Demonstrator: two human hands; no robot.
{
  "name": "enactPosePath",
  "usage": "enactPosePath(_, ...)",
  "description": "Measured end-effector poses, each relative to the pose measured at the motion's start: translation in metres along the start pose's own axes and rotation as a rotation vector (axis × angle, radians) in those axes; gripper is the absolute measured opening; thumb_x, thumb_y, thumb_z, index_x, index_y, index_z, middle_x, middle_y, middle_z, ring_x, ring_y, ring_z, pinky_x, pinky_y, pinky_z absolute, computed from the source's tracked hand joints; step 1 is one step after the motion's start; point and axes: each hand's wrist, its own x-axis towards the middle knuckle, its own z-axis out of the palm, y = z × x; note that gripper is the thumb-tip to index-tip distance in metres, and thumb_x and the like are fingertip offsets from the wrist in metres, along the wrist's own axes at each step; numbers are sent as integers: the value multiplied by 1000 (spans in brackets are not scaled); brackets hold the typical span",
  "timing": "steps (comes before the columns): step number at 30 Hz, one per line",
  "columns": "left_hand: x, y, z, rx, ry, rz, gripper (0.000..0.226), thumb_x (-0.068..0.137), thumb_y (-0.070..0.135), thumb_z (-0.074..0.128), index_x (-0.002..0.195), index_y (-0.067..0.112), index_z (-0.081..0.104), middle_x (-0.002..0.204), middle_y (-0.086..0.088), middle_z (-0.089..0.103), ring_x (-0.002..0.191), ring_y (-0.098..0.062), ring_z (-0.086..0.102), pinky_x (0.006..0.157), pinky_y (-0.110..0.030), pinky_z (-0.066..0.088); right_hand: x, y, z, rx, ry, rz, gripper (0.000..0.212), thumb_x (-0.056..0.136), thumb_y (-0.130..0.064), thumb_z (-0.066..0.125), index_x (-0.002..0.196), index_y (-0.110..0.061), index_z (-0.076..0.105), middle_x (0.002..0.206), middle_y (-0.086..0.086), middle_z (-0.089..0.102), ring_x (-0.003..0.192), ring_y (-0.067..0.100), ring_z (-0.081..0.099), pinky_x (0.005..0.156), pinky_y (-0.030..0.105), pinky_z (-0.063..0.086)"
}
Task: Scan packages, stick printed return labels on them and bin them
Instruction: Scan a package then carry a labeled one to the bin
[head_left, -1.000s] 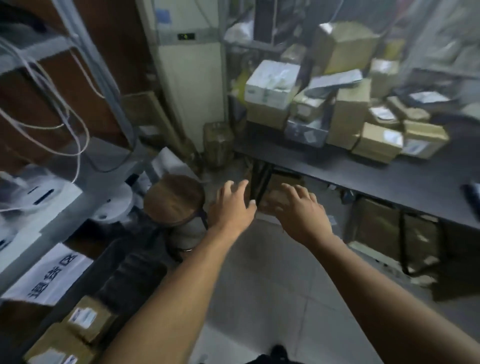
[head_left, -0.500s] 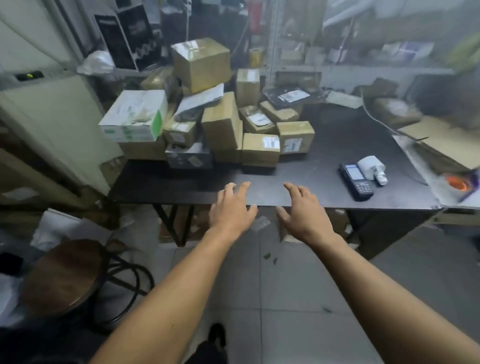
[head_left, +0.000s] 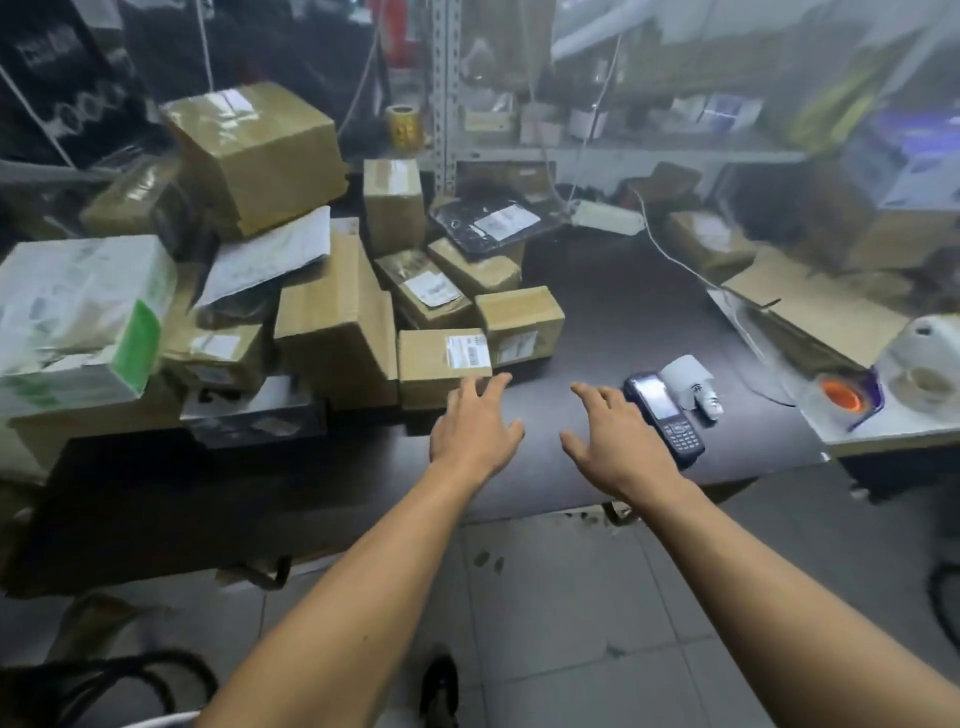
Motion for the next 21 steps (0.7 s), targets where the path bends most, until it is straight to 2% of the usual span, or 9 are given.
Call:
enactPosePath(4,45,6,3,19,-13,9,63,94,39,58,151,30,31,154,-5,30,137,-26,36,98,-43,46,37,10,2,42,-9,36,64,96,-40,51,152,-25,24,153,6,31,134,28,38,104,44,42)
enactPosePath(9,95,13,13,71,-24,-5,61,95,41,57,150,32,32,157,-5,26,141,-27,32,103,-45,45,89,35,5,49,-40,45,63,97,-39,51,152,-23,25,154,8,31,136,30,37,106,46,40)
enactPosePath(15,165,29,24,207,-41,-5,62,95,37,59,150,29,33,157,-10,22,146,-29,20,110,-46,35,158,82,10,34,-100,7,61,97,-37,50,151,-23,26,152,9,31,132,32,38,102,46,42)
enactPosePath(18,203,33,30,335,-48,-18,67,94,42,59,152,29,29,162,-13,12,150,-33,8,115,-46,27,188,105,9,3,-130,-35,59,97,-36,50,150,-24,27,152,8,33,131,32,39,98,43,43)
enactPosePath(21,229,37,37,413,-111,-46,72,91,45,63,152,34,26,164,-14,6,151,-34,6,119,-47,23,207,123,10,71,-169,-39,59,98,-35,49,151,-21,27,152,8,33,131,32,39,99,43,41)
